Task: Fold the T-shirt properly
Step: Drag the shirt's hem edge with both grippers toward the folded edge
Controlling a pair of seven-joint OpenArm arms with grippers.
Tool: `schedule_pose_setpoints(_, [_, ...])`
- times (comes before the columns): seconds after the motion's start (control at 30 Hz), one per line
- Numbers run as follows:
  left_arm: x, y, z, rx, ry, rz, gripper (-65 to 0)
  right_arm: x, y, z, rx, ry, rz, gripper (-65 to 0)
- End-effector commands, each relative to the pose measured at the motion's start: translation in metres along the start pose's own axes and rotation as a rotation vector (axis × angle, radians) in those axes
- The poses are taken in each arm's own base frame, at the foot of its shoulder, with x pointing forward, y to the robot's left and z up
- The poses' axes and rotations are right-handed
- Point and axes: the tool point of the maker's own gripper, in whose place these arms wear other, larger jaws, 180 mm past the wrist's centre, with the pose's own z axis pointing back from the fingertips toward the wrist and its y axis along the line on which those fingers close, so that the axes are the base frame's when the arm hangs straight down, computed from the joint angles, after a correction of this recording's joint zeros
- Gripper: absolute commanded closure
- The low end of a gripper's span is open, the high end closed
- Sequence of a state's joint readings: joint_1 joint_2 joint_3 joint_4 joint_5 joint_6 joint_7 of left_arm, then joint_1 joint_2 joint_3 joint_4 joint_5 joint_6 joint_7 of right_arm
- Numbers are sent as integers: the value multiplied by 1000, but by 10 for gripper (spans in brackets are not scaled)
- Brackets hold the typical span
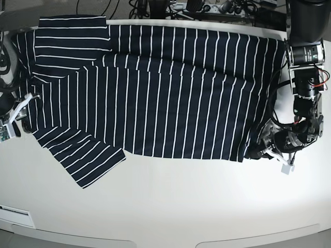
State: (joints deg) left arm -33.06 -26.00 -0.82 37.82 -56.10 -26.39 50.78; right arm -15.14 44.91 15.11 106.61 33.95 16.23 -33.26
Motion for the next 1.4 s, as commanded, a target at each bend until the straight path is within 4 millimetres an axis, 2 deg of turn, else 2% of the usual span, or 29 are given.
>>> schedule_pose_setpoints(0.0, [-7,17,7,81,63,-21,0,16,-19,0,-45,-45,13,-285])
schedule_pose_setpoints(0.07, [-7,17,7,81,64,-21,0,19,-38,-10,-75,-61,-28,-319])
schedule_pose_setpoints(0.13, [-7,17,7,80,63,-20,0,14,-58,-24,-97,-71,-114,-319])
schedule_pose_setpoints(0.27, [-7,17,7,80,65,-21,0,-13,-80,-57,-40,-35,-352,-319])
schedule_pose_setpoints(0.4, [-6,17,7,80,62,-22,0,-43,-89,-86,22,26,-597,-319])
schedule_pose_setpoints(0.53, [-7,17,7,80,69,-22,0,-71,-90,-104,32,71,-806,-319])
schedule_pose_setpoints(0.67, [-10,17,8,80,84,-21,0,-78,-67,-114,123,85,-906,-319])
schedule_pose_setpoints(0.8, [-10,17,8,80,85,-22,0,-72,-31,-117,270,108,-915,-317])
schedule_pose_setpoints(0.87, [-11,18,8,86,89,-25,0,-66,-19,-117,331,100,-927,-317])
schedule_pose_setpoints(1.0, [-12,19,8,93,94,-31,0,-58,-3,-115,413,90,-931,-317])
schedule_pose_setpoints(1.13, [-12,19,8,91,93,-32,0,-63,10,-118,436,140,-892,-313])
schedule_pose_setpoints(1.17, [-11,17,8,82,94,-44,0,-65,15,-118,445,156,-876,-291])
schedule_pose_setpoints(1.2, [-11,15,7,70,94,-59,0,-65,19,-119,454,171,-859,-237])
schedule_pose_setpoints(1.3, [-6,9,8,46,84,-89,0,-60,29,-121,480,193,-790,-13])
schedule_pose_setpoints(1.37, [2,3,8,27,71,-117,0,-48,31,-121,492,176,-743,0])
